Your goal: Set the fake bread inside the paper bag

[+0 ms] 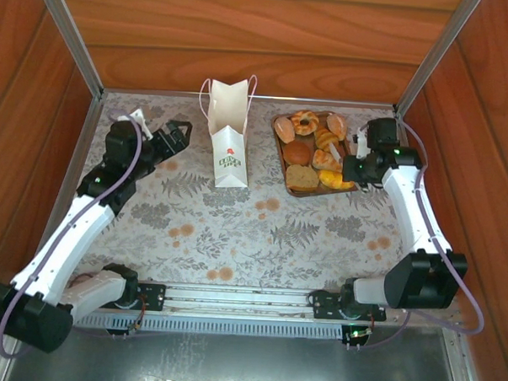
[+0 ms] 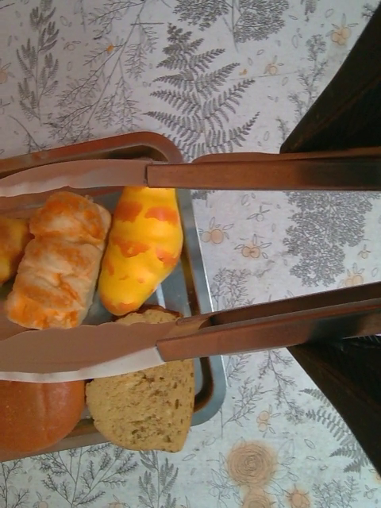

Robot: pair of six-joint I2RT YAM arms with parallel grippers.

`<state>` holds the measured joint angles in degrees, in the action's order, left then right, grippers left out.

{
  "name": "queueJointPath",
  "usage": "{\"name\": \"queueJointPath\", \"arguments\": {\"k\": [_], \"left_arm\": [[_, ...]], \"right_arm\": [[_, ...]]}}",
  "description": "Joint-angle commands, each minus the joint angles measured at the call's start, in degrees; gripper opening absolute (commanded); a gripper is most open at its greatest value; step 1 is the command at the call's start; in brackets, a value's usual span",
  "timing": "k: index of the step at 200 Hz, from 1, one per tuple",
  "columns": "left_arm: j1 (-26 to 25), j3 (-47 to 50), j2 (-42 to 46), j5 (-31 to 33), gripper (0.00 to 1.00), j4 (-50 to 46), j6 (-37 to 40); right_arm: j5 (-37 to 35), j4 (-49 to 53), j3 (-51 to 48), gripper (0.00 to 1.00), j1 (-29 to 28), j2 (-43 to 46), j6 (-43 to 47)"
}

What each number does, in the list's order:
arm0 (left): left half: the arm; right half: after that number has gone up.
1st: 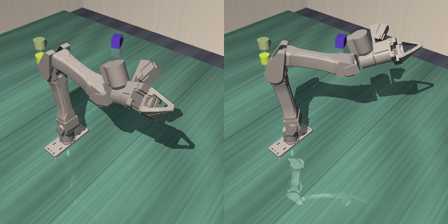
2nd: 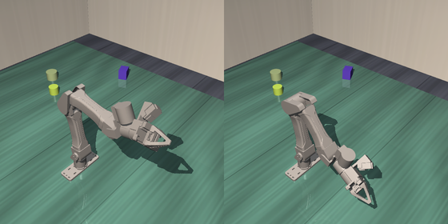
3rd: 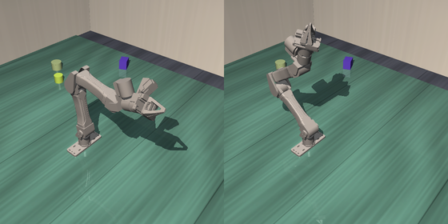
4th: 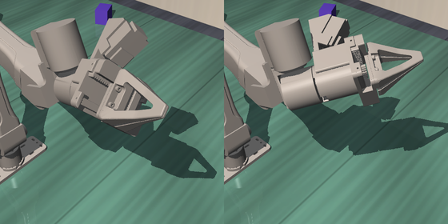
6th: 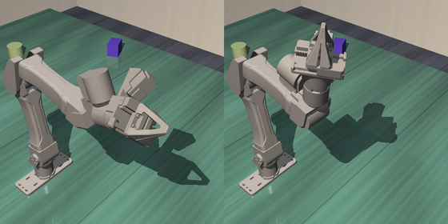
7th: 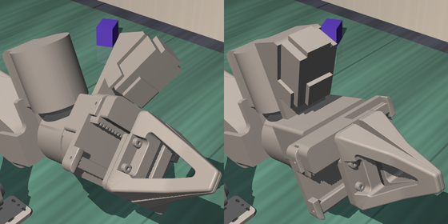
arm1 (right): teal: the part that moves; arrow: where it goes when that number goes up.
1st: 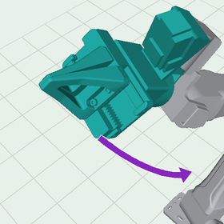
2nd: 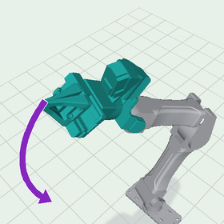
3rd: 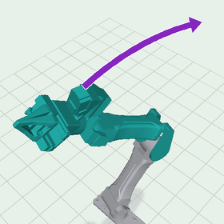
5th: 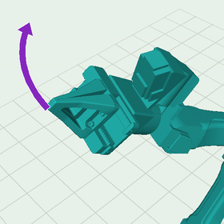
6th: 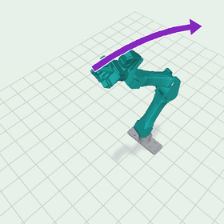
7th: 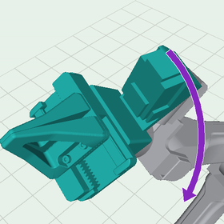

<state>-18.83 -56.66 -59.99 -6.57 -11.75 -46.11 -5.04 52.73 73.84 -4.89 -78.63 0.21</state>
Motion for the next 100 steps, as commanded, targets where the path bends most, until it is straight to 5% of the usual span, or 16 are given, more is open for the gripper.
{"name": "queueJointPath", "arguments": {"k": [1,72,100], "left_arm": [[-0.3,-4.0,-4.5,-0.9,0.98,-0.8,1.8],[-2.8,-15.7,-18.5,-2.5,0.96,-0.9,4.0],[-3.6,-19.1,-23.7,-0.3,0.88,-1.9,3.8]], "right_arm": [[-0.8,-2.0,2.8,0.56,-0.3,-2.6,2.0],[-0.9,-4.8,4.9,0.56,-0.2,-7.6,2.2],[-0.9,-5.3,4.9,0.56,-0.3,-8.1,1.9]]}}
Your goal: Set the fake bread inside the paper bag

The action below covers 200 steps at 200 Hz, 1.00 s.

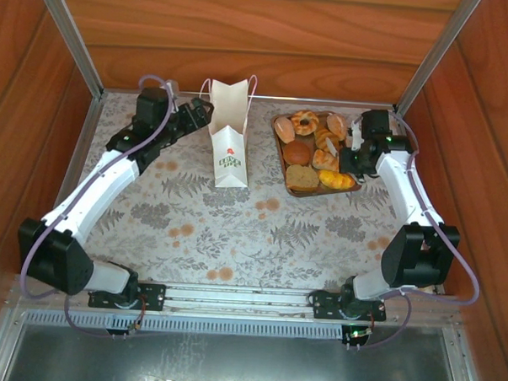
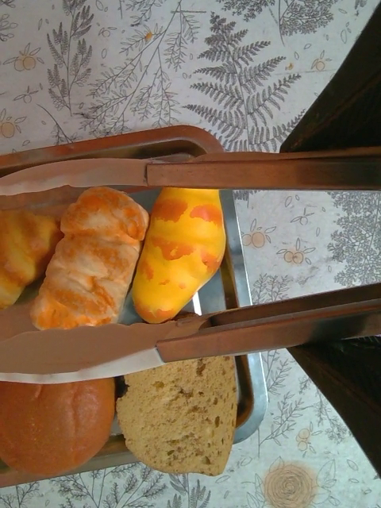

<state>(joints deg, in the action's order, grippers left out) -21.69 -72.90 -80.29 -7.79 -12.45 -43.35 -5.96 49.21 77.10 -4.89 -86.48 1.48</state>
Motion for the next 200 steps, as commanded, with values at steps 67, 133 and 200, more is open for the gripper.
{"name": "queueJointPath", "arguments": {"k": [67,133,200], "left_arm": [[-2.1,-6.9,-9.2,2.1,0.59,-2.8,1.9],[-2.5,-7.2,-9.9,2.5,0.15,-3.3,2.1],[-3.4,-6.1,-7.0,2.4,0.00,-3.4,1.1]], "right_arm": [[-0.3,-1.3,2.7,0.56,-0.3,-2.3,1.6],[-0.5,-1.9,3.8,0.57,-0.2,-4.0,1.5],[-2.7,-2.4,8.1,0.57,1.2,-8.2,1.1]]}}
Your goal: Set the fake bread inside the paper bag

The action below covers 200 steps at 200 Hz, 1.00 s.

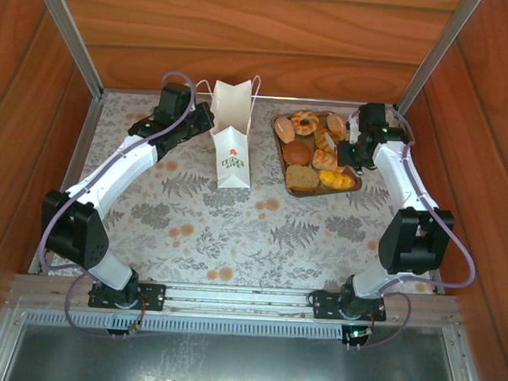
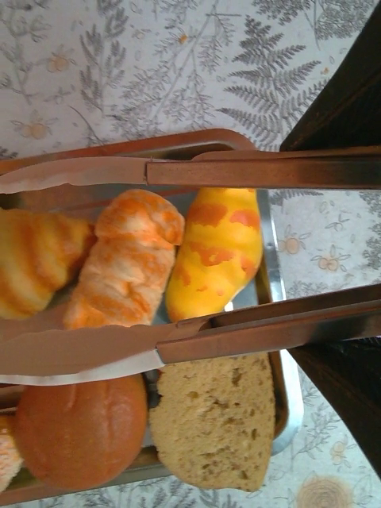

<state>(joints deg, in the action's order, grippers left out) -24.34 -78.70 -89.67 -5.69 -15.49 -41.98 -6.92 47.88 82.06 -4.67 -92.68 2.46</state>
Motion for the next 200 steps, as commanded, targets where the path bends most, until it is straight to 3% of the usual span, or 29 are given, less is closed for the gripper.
{"name": "queueJointPath", "arguments": {"k": [1,80,152,200], "left_arm": [[-0.8,-0.3,2.5,0.3,0.00,-0.4,-0.2],[-2.1,5.9,10.4,-0.7,0.00,-0.8,-2.6],[-4.2,9.5,12.0,-2.1,0.00,-0.8,-3.8],[-4.7,10.9,13.0,-3.0,0.00,-0.6,-4.3]], "right_arm": [[-1.8,-1.1,3.2,0.57,1.0,-2.0,0.1],[-3.1,-0.9,11.5,0.57,3.0,-12.3,-1.3],[-0.6,-0.9,12.0,0.57,3.4,-11.3,-6.1],[-2.4,0.6,16.2,0.58,3.3,-14.8,-4.2]]}}
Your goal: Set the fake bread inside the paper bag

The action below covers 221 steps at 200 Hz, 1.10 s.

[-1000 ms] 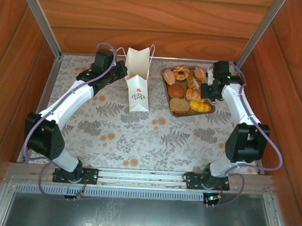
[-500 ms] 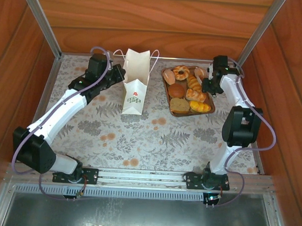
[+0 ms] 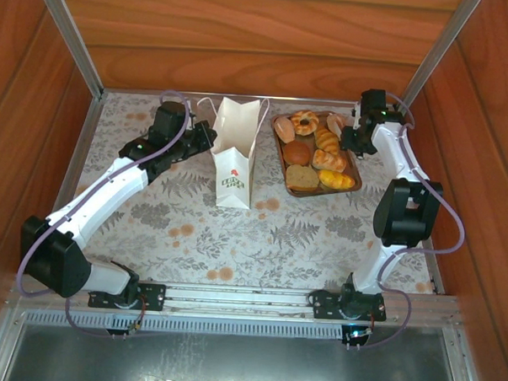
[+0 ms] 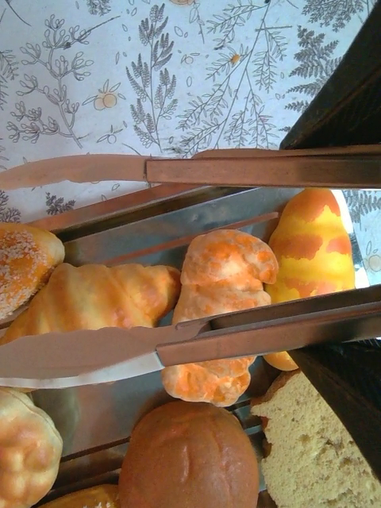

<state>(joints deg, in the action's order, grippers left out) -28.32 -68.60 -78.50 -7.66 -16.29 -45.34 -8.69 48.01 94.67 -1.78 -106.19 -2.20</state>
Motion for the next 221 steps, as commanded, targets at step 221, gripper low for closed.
{"name": "queueJointPath", "arguments": {"k": [221], "left_arm": [[-1.3,1.8,3.1,1.4,0.00,0.0,-1.8]], "right_arm": [[1.2,4.8,22.4,0.62,0.6,-20.2,5.0]]}}
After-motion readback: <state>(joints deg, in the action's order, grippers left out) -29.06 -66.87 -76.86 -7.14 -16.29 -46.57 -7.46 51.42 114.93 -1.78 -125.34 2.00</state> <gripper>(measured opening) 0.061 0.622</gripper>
